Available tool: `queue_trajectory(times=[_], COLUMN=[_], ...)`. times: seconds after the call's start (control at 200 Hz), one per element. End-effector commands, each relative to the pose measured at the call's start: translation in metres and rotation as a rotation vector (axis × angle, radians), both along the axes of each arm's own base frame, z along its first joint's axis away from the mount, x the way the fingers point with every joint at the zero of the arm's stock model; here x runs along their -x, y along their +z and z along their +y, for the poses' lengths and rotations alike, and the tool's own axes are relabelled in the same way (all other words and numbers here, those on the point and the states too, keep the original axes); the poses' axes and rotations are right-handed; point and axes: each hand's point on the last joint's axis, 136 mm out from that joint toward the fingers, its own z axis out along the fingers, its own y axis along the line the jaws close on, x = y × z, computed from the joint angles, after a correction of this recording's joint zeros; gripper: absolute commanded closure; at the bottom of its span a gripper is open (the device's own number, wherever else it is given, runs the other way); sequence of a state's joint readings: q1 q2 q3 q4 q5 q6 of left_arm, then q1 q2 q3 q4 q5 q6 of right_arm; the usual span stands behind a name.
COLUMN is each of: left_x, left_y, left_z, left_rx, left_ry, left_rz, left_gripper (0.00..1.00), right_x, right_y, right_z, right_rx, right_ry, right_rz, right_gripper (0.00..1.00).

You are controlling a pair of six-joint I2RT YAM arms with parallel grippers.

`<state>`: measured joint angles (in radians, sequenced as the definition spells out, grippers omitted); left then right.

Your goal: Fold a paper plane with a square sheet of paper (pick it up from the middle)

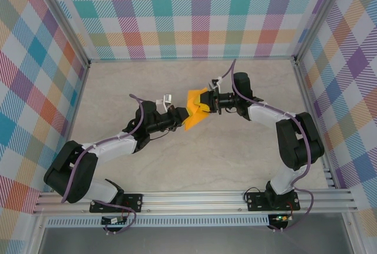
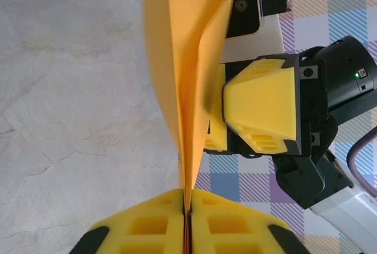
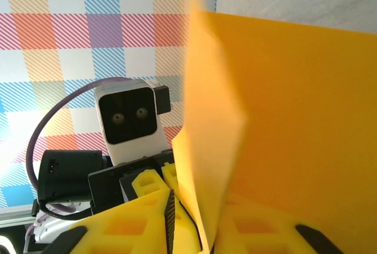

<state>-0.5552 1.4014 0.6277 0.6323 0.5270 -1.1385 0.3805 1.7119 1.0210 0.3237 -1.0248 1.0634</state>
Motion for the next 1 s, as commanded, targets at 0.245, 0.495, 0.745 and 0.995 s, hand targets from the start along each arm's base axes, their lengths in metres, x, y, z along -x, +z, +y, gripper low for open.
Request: queue_trajectory(times=[0.245, 0.495, 0.745, 0.995], left_x=[0.004, 0.017, 0.003, -0.011], left_y=[-0.017, -0.033, -0.037, -0.080], left_z=[0.045, 0.119, 0.133, 0.086], left_rx=[-0.384, -1.082, -1.664, -1.723], left_ry=[0.094, 0.167, 0.205, 0.145], left_rz=[-0.065, -0.013, -0.025, -0.018], left_gripper=[0.95, 0.91, 0.90, 0.88], right_x=[0.003, 0.009, 0.017, 0.026], right_y=[-0.019, -0.044, -0.056, -0.072], right_z=[-0.038, -0.079, -0.108, -0.149], right_rx=[0.326, 0.564, 0.696, 0.868], right_ry=[-0.179, -0.318, -0.408, -0.550], right_rz=[-0.098, -0.150, -0.166, -0.135], right_gripper=[0.25, 0.04, 0.03, 0.03])
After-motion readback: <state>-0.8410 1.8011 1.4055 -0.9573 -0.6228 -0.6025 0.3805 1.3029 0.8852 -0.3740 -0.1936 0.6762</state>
